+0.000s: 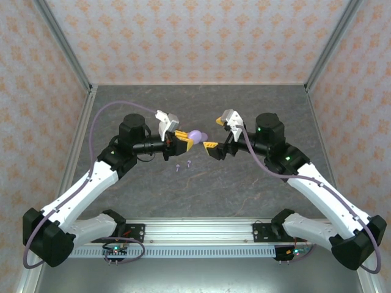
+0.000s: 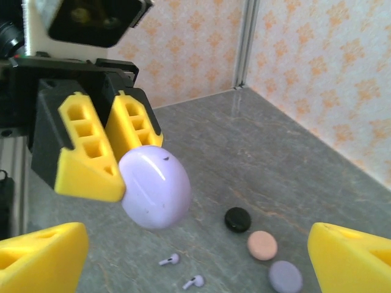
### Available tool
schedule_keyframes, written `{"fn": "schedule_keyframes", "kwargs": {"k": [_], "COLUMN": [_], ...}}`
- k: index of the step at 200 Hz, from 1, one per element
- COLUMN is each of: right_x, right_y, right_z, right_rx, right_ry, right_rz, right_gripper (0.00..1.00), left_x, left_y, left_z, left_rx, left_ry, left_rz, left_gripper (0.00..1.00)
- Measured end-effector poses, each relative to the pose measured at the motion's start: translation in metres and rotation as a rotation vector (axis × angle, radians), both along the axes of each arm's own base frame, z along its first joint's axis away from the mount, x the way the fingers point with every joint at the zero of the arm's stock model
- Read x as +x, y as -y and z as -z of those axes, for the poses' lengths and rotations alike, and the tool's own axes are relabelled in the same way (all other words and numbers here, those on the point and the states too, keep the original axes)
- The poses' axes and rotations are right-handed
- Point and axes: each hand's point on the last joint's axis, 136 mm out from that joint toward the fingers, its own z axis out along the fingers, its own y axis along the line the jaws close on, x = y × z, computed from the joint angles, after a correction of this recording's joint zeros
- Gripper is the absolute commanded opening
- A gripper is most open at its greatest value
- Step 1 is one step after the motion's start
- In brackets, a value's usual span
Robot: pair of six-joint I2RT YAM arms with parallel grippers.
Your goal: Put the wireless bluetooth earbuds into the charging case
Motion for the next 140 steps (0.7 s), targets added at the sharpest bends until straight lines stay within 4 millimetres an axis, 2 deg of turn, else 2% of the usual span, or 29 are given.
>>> {"fn": "schedule_keyframes", "kwargs": {"k": [68,140], "right_x": [0.022,0.04], "right_y": [-0.012,-0.01], "right_z": [0.018,0.005], "right_rx": [0.034,0.057], "right_ry": [-0.128,-0.145], "right_rz": [0.046,0.102], "right_gripper": [0.92,0.92], "left_x": [-0.004,-0.003], "left_y": [0.002,0.001], "left_z": [-0.001,0.002], "left_rx": [0.021,0.041], "left_ry": [0.061,0.075], "left_rz": [0.018,0.016], "left_gripper": [0.22,0.22]}}
